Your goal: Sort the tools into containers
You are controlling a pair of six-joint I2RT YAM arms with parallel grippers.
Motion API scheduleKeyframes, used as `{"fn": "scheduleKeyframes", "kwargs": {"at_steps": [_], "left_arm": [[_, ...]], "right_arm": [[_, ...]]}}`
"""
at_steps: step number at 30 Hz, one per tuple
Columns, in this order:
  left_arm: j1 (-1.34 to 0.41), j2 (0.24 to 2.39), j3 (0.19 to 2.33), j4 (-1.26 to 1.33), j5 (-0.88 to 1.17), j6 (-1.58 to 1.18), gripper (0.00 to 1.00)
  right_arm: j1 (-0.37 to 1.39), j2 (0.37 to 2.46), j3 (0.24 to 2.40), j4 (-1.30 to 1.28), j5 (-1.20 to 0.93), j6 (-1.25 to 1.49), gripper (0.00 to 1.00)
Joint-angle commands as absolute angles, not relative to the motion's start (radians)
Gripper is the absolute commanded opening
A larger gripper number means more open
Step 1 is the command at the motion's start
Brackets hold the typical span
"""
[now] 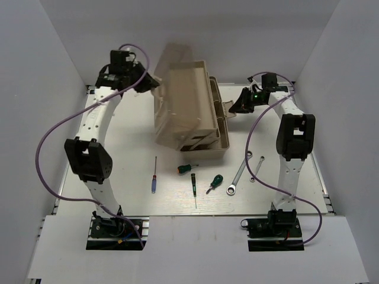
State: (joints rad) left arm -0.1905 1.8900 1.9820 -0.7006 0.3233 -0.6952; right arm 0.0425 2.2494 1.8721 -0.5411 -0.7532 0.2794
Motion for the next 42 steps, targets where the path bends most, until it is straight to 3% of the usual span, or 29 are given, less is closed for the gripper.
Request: {"fn": "scheduleKeyframes", "kwargs": {"at_steps": [1, 3, 4, 8, 9, 10, 11, 12, 13, 15, 20, 23, 24, 25, 27, 28, 29, 30, 31, 35, 36, 38, 39, 40, 42], "left_arm": [[-0.094, 1.787, 1.924, -0.699, 0.192, -0.65, 0.0], [-0.066, 1.787, 1.887, -0.71, 0.192, -0.65, 0.0], [-0.066, 1.787, 1.876, -0.71, 0.192, -0.65, 0.06], [-0.028, 1.787, 1.853, -0.71, 0.192, -0.65, 0.46], [-0.028, 1.787, 1.853, -0.71, 0.192, -0.65, 0.54], [-0.015, 1.787, 1.853, -0.71, 0.192, -0.65, 0.59], [-0.006, 1.787, 1.862, -0.719, 0.192, -0.65, 0.66], [-0.006, 1.787, 1.877, -0.729, 0.192, -0.65, 0.7], [0.003, 1.796, 1.878, -0.738, 0.192, -0.65, 0.73], [0.012, 1.796, 1.888, -0.752, 0.179, -0.65, 0.76], [0.021, 1.734, 1.865, -0.793, 0.112, -0.629, 0.73], [0.002, 1.672, 1.844, -0.87, 0.034, -0.572, 0.54], [0.002, 1.648, 1.82, -0.888, 0.019, -0.54, 0.38], [-0.008, 1.619, 1.793, -0.899, 0.018, -0.54, 0.29], [-0.008, 1.51, 1.688, -0.899, -0.021, -0.517, 0.1], [-0.008, 1.473, 1.628, -0.911, -0.035, -0.502, 0.05], [-0.008, 1.436, 1.605, -0.911, -0.046, -0.493, 0.02], [-0.008, 1.369, 1.588, -0.922, -0.046, -0.461, 0.01], [-0.008, 1.336, 1.565, -0.922, -0.037, -0.44, 0.0], [-0.041, 1.243, 1.565, -0.987, 0.093, -0.358, 0.03], [-0.041, 1.232, 1.556, -1.014, 0.147, -0.344, 0.06], [-0.066, 1.182, 1.528, -1.087, 0.173, -0.316, 0.2], [-0.08, 1.157, 1.497, -1.11, 0.182, -0.316, 0.26], [-0.08, 1.134, 1.479, -1.129, 0.183, -0.305, 0.38], [-0.101, 1.086, 1.403, -1.152, 0.233, -0.305, 0.45]], "right_arm": [[-0.044, 2.178, 1.844, -0.477, -0.649, 0.242, 0.0], [-0.052, 2.174, 1.829, -0.477, -0.644, 0.241, 0.0], [-0.052, 2.172, 1.825, -0.477, -0.644, 0.241, 0.0], [-0.058, 2.164, 1.816, -0.482, -0.658, 0.232, 0.0], [-0.06, 2.161, 1.816, -0.477, -0.67, 0.224, 0.21], [-0.06, 2.161, 1.816, -0.482, -0.679, 0.219, 0.29], [-0.061, 2.155, 1.815, -0.48, -0.696, 0.209, 0.48], [-0.063, 2.152, 1.813, -0.48, -0.701, 0.207, 0.48], [-0.064, 2.151, 1.812, -0.48, -0.703, 0.195, 0.71], [-0.069, 2.14, 1.812, -0.489, -0.703, 0.187, 0.9], [-0.098, 2.1, 1.799, -0.541, -0.683, 0.134, 0.9], [-0.13, 2.06, 1.778, -0.613, -0.664, 0.066, 0.9], [-0.135, 2.031, 1.776, -0.658, -0.655, 0.022, 0.9], [-0.149, 2.02, 1.772, -0.679, -0.647, 0.005, 0.9], [-0.153, 1.959, 1.726, -0.759, -0.601, -0.11, 0.71], [-0.155, 1.941, 1.698, -0.773, -0.588, -0.138, 0.58], [-0.155, 1.899, 1.648, -0.77, -0.56, -0.165, 0.25], [-0.155, 1.854, 1.594, -0.77, -0.554, -0.228, 0.04], [-0.152, 1.836, 1.571, -0.799, -0.528, -0.248, 0.0], [-0.14, 1.744, 1.476, -0.937, -0.463, -0.398, 0.0], [-0.14, 1.734, 1.464, -0.952, -0.447, -0.403, 0.07], [-0.129, 1.692, 1.39, -0.98, -0.39, -0.411, 0.16], [-0.124, 1.678, 1.341, -0.977, -0.352, -0.407, 0.25], [-0.117, 1.639, 1.318, -0.962, -0.329, -0.37, 0.27], [-0.086, 1.614, 1.243, -0.937, -0.231, -0.332, 0.37]]}}
